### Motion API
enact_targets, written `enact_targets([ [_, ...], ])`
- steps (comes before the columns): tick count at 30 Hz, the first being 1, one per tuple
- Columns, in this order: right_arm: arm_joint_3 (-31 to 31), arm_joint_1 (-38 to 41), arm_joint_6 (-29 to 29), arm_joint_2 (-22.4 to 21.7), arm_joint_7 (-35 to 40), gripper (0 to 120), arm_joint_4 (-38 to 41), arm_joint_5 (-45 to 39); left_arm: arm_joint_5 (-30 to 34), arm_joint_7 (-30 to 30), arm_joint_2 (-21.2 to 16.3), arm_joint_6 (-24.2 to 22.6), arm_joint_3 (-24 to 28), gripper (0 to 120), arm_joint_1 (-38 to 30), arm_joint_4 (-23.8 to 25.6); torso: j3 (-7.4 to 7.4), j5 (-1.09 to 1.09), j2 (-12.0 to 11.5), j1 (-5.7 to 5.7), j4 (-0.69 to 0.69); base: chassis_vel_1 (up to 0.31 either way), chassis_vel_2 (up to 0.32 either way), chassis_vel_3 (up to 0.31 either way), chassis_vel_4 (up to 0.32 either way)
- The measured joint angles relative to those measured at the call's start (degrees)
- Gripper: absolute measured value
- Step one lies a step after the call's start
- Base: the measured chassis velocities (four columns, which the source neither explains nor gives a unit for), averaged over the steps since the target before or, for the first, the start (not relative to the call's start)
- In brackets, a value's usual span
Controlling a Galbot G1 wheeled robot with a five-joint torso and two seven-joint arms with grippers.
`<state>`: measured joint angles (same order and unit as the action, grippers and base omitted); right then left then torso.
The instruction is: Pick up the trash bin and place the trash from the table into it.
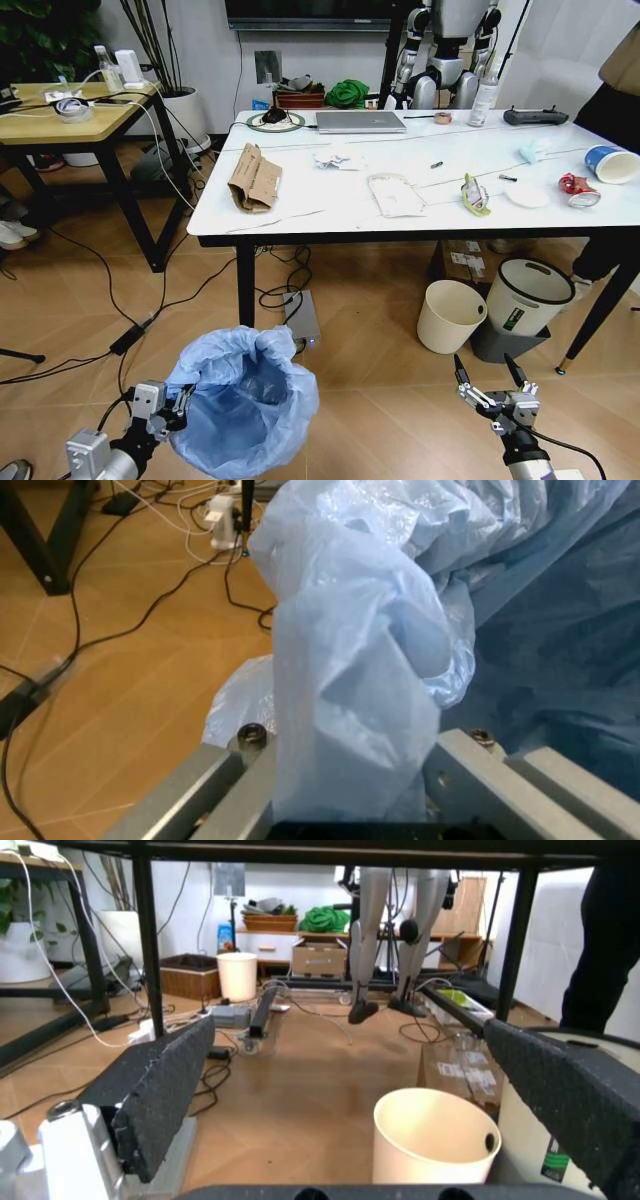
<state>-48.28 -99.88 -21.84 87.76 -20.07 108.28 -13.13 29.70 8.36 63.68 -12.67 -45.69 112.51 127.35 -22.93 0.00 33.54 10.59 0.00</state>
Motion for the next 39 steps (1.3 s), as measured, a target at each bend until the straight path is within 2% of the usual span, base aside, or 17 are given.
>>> enact_targets([
  [11,-0.3,0.2,0.2,-0.3,0.0,100,0.5,-0.3,0.7,-0.2,0.4,-0.1,0.5,0,0.5,0.7,-1.6,0.0,2.6,0.99,0.0,0.0,0.0,0.0,0.0],
  [16,-0.2,0.1,0.4,-0.2,0.0,100,0.9,-0.3,4.4,-1.5,0.6,-1.3,0.9,0,1.0,1.5,-2.26,0.01,3.7,1.43,0.0,0.0,0.0,0.0,0.0],
  [19,-0.1,-0.2,0.4,-0.1,0.0,100,1.1,-0.2,9.2,-4.1,0.8,-3.0,1.5,0,1.4,2.1,-2.85,0.0,4.6,1.79,0.0,0.0,0.0,0.0,0.0],
  [24,-0.1,-0.4,0.3,-0.1,0.0,100,1.1,-0.1,11.3,-5.8,0.9,-3.9,1.7,0,1.6,2.1,-3.18,0.01,5.2,2.0,0.0,0.0,0.0,0.0,0.0],
  [27,0.0,-0.7,0.2,-0.1,0.0,100,1.1,0.1,13.5,-8.7,0.8,-5.2,2.6,0,2.2,0.8,-3.89,0.0,6.4,2.54,0.0,0.0,0.0,0.0,0.0],
  [39,0.6,-0.8,0.0,0.4,0.0,100,1.0,0.7,11.5,-9.3,1.0,-5.6,3.6,0,2.2,0.1,-5.76,0.0,9.6,3.81,0.0,0.0,0.0,0.0,0.0],
])
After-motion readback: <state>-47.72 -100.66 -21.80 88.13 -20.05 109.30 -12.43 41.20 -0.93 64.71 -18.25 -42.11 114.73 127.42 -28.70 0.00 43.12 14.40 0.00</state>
